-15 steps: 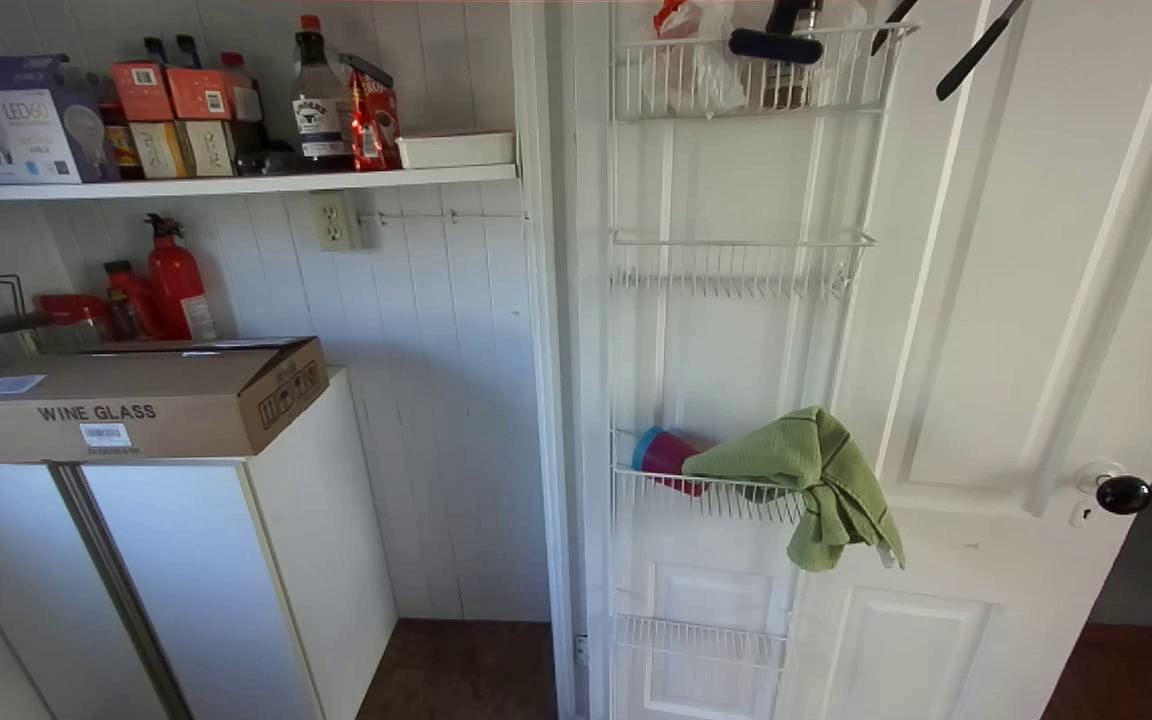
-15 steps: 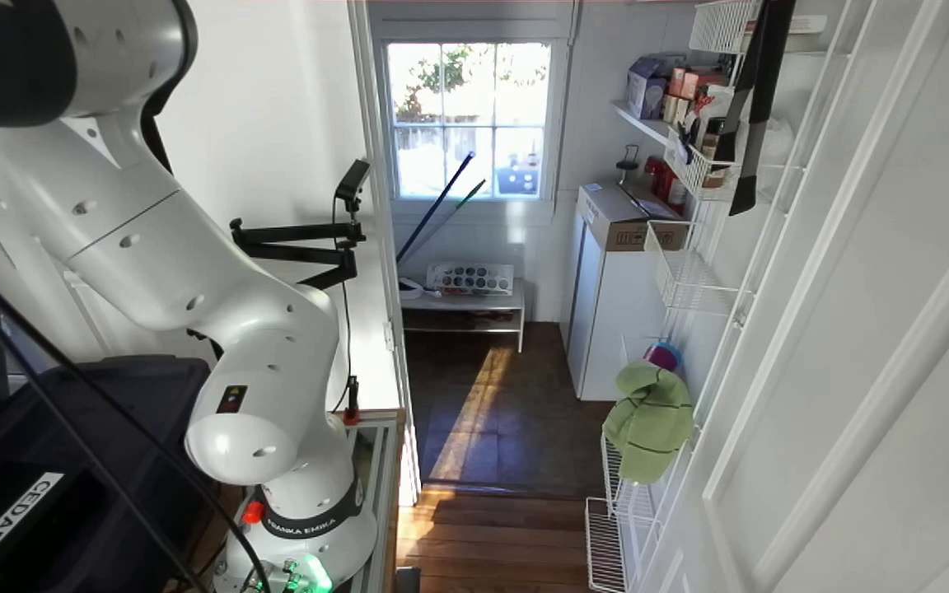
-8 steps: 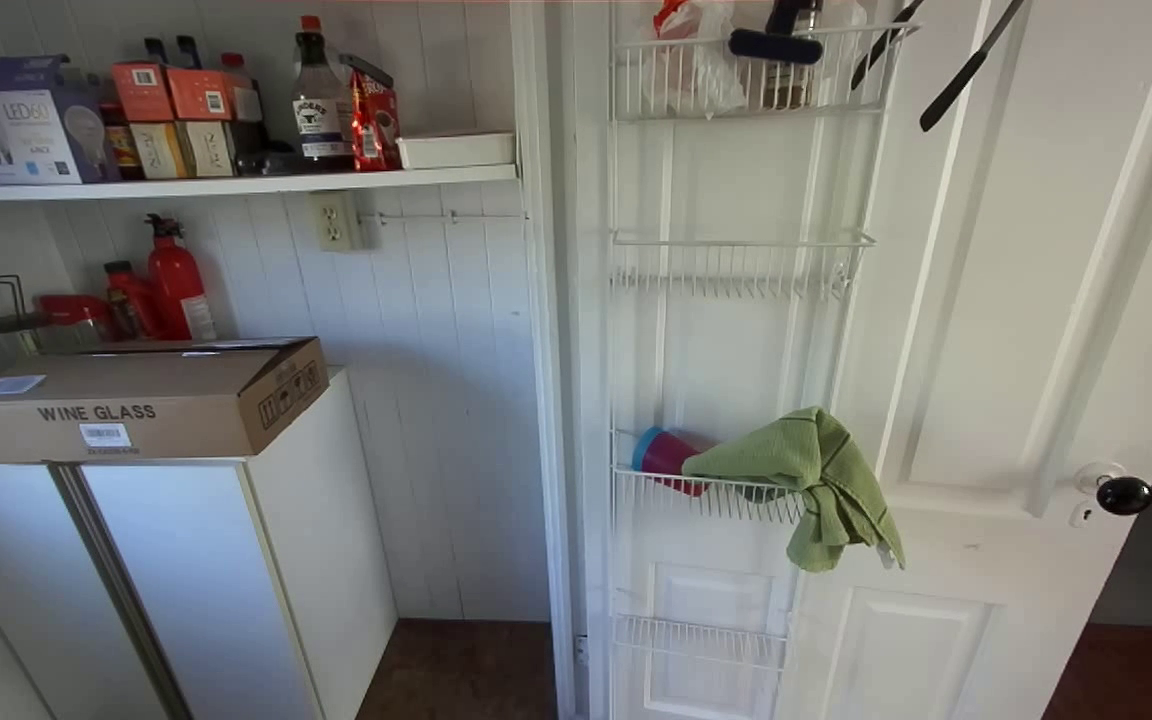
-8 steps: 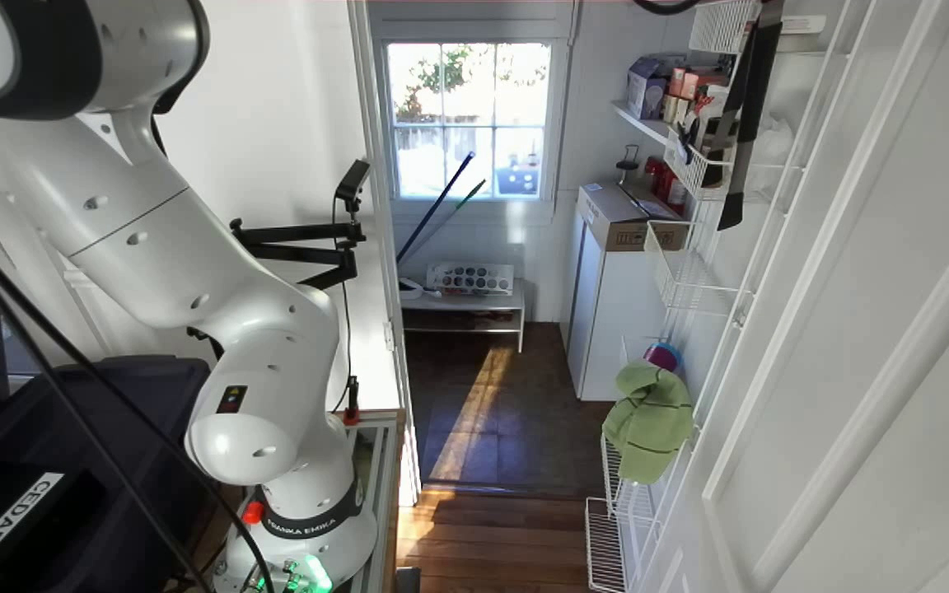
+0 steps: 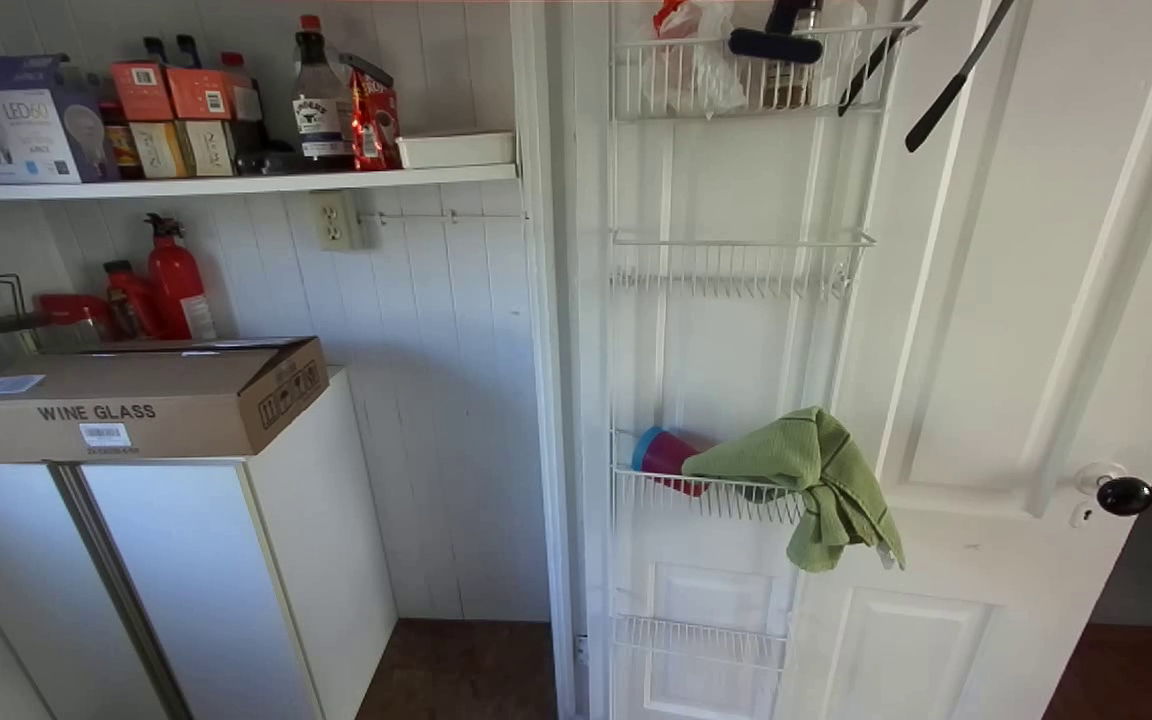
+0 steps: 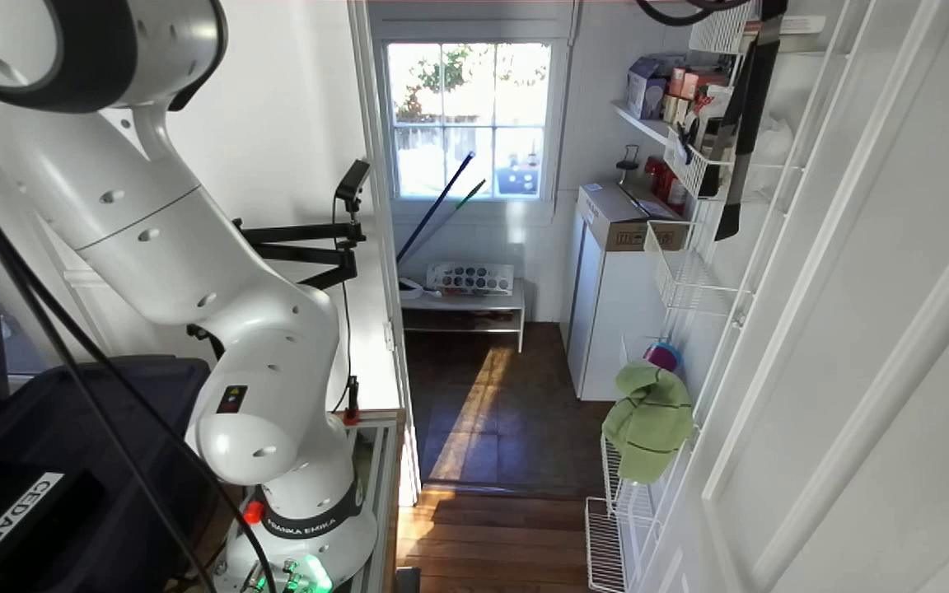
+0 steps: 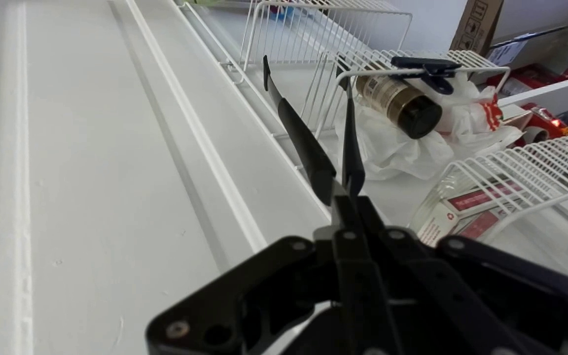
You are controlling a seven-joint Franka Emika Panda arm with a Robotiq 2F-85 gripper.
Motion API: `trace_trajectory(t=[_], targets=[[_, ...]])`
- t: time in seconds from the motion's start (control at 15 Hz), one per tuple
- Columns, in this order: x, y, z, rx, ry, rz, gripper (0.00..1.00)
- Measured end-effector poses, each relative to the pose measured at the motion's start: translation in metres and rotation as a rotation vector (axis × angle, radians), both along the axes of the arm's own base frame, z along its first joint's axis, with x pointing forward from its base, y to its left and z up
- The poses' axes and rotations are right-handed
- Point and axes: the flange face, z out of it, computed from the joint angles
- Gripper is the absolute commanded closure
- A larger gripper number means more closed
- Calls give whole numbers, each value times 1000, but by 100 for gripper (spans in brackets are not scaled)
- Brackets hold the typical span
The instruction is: Remove the clamps tong from the second to top closet wire rack shelf and put it on the top shelf of the closet door wire rack
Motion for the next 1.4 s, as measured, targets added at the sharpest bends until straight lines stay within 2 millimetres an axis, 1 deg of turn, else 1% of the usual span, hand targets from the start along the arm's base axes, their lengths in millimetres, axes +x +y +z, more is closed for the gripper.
trace_trajectory(t=[0.6, 1.13, 1.4], targets=[[10, 9, -9, -23, 20, 9, 99], [30, 28, -30, -18, 60, 8, 99], [38, 34, -39, -4, 61, -17, 99]])
